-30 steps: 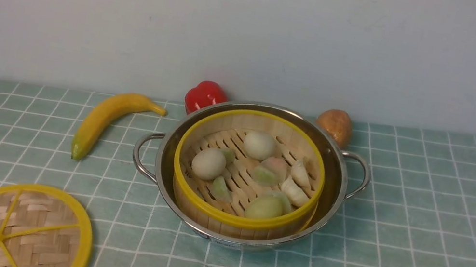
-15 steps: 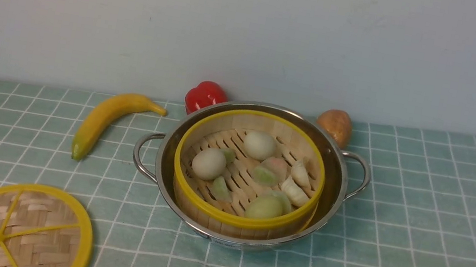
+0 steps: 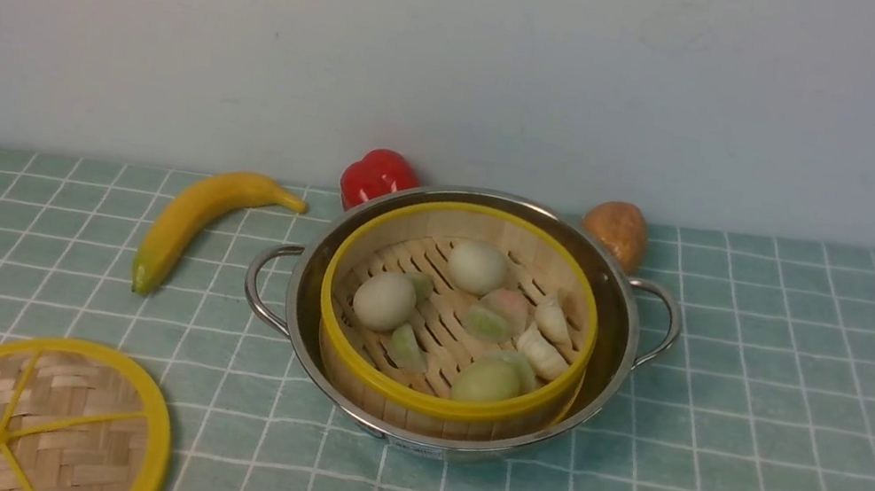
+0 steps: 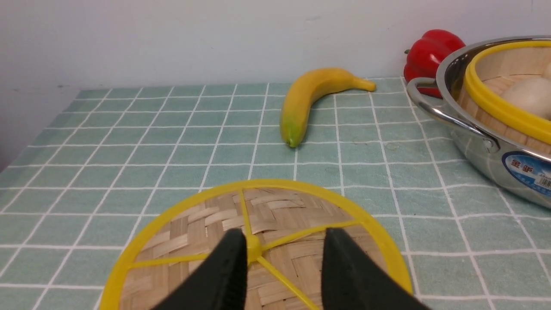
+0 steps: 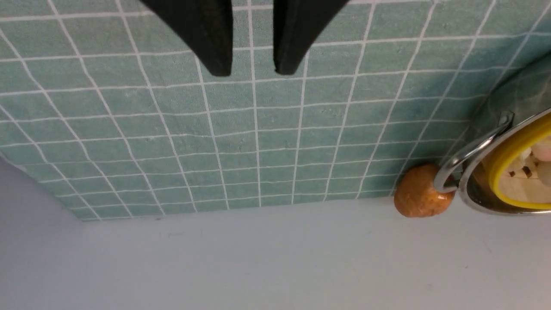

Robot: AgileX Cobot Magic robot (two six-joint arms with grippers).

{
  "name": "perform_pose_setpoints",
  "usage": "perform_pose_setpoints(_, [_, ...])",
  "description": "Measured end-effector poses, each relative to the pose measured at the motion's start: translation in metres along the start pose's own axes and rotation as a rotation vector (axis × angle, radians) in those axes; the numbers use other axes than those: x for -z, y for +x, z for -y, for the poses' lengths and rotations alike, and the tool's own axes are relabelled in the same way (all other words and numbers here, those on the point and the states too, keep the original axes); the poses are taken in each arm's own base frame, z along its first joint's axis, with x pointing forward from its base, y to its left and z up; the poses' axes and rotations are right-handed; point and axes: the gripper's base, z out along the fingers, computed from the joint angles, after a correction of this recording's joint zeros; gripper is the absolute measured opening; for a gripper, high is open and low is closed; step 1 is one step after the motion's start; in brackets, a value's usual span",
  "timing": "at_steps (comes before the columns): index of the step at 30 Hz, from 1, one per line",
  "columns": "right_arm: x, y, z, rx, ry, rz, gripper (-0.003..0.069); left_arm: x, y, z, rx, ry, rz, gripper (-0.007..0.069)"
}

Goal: Place the steamer in the pot on the blue tablecloth, and put the lid on the steamer.
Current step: 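Grasp the bamboo steamer lid lying on the table by its centre knob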

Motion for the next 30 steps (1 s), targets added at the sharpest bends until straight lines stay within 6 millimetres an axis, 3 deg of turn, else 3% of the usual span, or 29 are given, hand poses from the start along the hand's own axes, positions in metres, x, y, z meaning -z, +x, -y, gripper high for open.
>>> perform_pose_setpoints(25, [0.000,-0.001,0.000,0.000,-0.003,0.011,0.0225,0.000,-0.002,0.000,0.006,-0.003,0.020,0.0243])
perform_pose_setpoints(30, [0.000,-0.001,0.000,0.000,-0.004,0.013,0.0237,0.001,-0.014,0.001,0.340,0.042,0.149,0.0243])
